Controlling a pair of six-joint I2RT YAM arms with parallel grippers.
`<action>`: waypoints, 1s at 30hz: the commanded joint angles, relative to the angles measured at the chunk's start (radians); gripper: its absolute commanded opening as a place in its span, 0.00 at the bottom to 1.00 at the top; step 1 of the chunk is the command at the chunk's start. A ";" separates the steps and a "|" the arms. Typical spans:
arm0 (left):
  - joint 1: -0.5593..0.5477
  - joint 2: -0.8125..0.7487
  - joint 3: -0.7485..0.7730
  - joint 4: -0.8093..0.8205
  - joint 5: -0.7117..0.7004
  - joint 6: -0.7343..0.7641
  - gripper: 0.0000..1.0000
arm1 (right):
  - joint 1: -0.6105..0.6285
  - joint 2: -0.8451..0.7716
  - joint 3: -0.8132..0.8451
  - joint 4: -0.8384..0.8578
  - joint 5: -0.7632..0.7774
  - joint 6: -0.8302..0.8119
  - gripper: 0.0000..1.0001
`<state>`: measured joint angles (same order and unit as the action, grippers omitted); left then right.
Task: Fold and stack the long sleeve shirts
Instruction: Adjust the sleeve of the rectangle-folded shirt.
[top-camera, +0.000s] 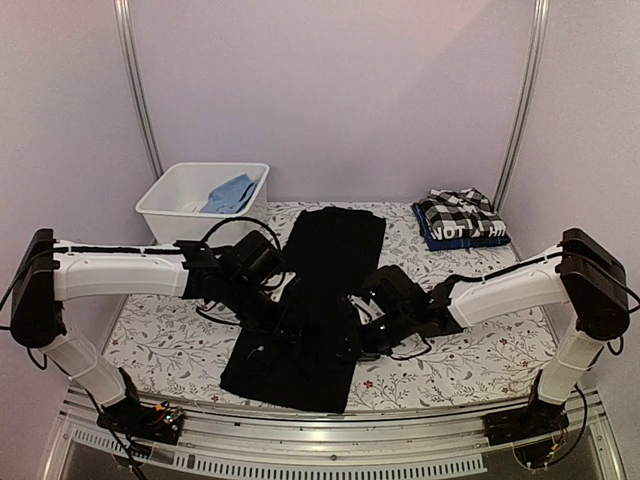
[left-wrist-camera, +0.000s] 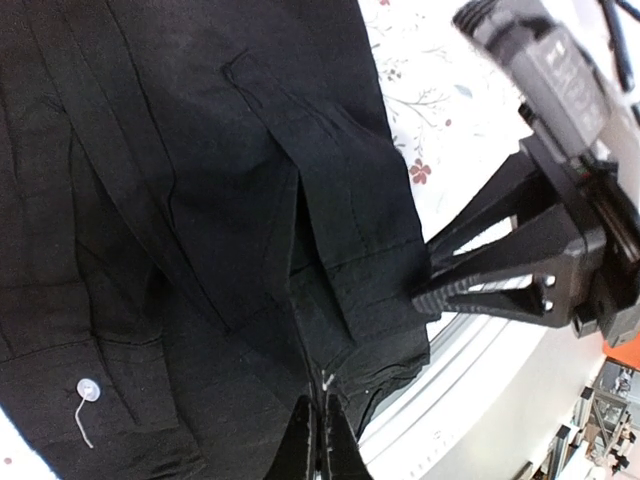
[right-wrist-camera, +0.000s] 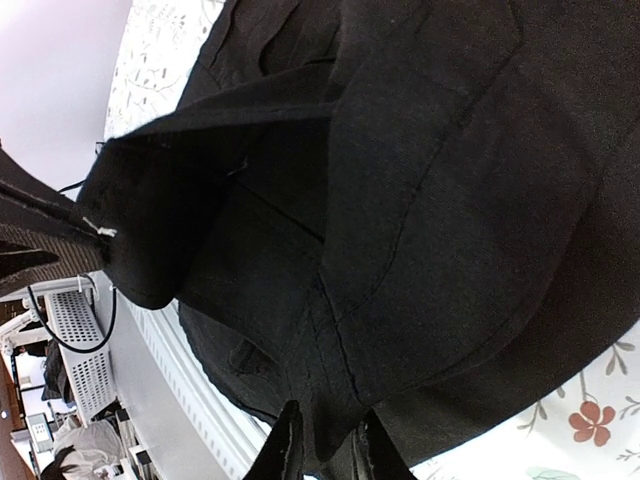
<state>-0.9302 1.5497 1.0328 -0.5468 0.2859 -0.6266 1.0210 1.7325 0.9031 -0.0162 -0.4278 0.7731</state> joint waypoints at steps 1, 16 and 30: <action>-0.020 0.021 -0.005 -0.015 0.022 0.028 0.00 | 0.004 -0.059 -0.010 -0.048 0.091 0.001 0.17; -0.099 0.150 0.030 -0.043 0.085 0.076 0.00 | -0.005 -0.118 -0.058 -0.060 0.098 -0.007 0.18; -0.108 0.262 0.029 -0.015 0.064 0.074 0.02 | 0.028 -0.036 -0.045 -0.025 0.094 -0.016 0.31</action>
<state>-1.0256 1.7824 1.0512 -0.5629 0.3401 -0.5674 1.0302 1.6680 0.8551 -0.0479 -0.3515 0.7631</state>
